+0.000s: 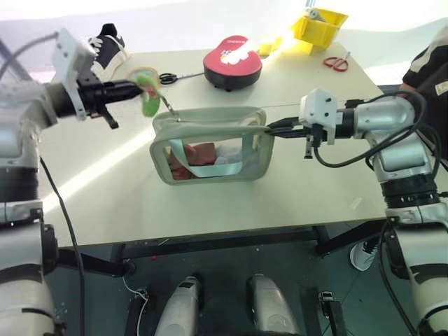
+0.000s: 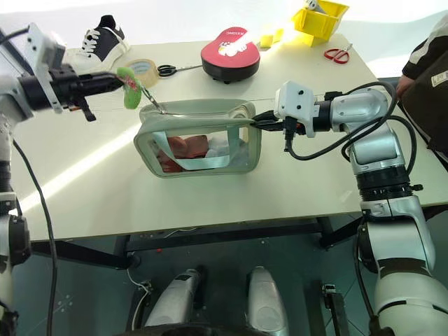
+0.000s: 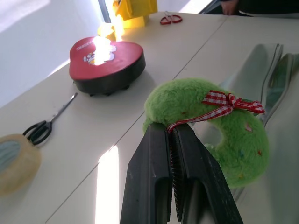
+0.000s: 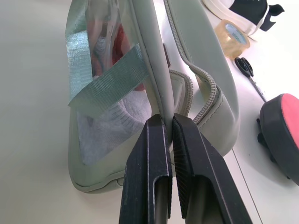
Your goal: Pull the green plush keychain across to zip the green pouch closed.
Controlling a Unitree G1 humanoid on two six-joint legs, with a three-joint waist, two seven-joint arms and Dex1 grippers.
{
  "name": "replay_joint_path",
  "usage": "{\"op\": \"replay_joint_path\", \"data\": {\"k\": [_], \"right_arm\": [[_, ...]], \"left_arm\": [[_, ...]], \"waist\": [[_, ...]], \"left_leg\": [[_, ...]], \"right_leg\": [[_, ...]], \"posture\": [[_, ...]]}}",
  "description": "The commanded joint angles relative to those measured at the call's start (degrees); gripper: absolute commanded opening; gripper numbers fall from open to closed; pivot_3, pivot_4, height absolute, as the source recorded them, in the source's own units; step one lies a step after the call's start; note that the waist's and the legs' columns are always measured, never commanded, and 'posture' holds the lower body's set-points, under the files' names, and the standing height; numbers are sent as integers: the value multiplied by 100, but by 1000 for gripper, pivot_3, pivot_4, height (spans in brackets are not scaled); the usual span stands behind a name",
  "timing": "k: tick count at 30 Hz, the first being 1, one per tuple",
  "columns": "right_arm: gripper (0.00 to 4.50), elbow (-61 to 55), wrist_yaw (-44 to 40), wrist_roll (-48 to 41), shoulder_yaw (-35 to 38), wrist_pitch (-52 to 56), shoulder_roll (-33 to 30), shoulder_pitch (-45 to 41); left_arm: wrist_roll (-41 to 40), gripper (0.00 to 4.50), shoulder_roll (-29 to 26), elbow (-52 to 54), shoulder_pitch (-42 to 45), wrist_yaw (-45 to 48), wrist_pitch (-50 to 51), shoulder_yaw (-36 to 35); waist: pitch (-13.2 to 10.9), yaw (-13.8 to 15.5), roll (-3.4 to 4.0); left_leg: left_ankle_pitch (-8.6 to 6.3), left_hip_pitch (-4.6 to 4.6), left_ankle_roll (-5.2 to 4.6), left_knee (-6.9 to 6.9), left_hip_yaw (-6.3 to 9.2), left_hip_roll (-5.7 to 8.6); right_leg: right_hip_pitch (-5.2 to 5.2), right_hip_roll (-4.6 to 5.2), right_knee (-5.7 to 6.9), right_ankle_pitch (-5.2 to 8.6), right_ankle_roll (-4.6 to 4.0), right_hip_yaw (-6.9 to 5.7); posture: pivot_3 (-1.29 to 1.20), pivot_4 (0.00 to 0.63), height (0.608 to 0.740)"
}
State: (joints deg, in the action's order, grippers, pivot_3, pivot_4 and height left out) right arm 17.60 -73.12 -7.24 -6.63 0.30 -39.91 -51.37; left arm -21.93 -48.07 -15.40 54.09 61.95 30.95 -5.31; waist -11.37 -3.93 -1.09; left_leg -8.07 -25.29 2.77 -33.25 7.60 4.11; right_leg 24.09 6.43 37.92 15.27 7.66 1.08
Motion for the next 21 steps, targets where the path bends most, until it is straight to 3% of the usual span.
{"op": "replay_joint_path", "data": {"k": [1, 6, 9, 16, 21], "right_arm": [[0, -63, 67, -39, 12, -63, 99, -111], [0, -43, 95, -15, -1, -62, 156, -122], [0, -21, 130, 10, 18, -81, 148, -120], [0, -38, 165, 16, 15, -74, 141, -81], [0, 173, 129, 38, 14, -173, 143, -210]], "left_arm": [[73, 49, 414, 203, 177, -256, -48, 208], [494, 49, 726, 31, 100, -174, -444, 699], [553, 1030, 563, -65, 66, 152, -604, 764], [579, 4475, 110, -407, 502, 340, -530, 536], [-6, 4475, -357, 121, 294, 888, 414, 313]], "waist": [[1, 8, -1], [2, -21, -2], [2, -18, -2], [2, -6, -2], [2, -17, -2]], "left_leg": [[0, 2, 0, -1, 0, 0], [0, 2, 0, -3, -2, 1], [0, 2, 0, -2, -2, -1], [0, 1, 0, -3, -1, 0], [0, 2, -1, -1, -2, -1]], "right_leg": [[-2, 0, 2, 0, 0, 0], [1, 0, 6, 0, 0, 1], [3, -2, 7, 0, 0, 2], [1, -1, 6, 0, 0, 1], [3, -2, 7, 1, 1, 2]], "posture": [[0, 150, 740], [0, 150, 740], [0, 150, 740], [0, 150, 740], [0, 150, 740]]}}
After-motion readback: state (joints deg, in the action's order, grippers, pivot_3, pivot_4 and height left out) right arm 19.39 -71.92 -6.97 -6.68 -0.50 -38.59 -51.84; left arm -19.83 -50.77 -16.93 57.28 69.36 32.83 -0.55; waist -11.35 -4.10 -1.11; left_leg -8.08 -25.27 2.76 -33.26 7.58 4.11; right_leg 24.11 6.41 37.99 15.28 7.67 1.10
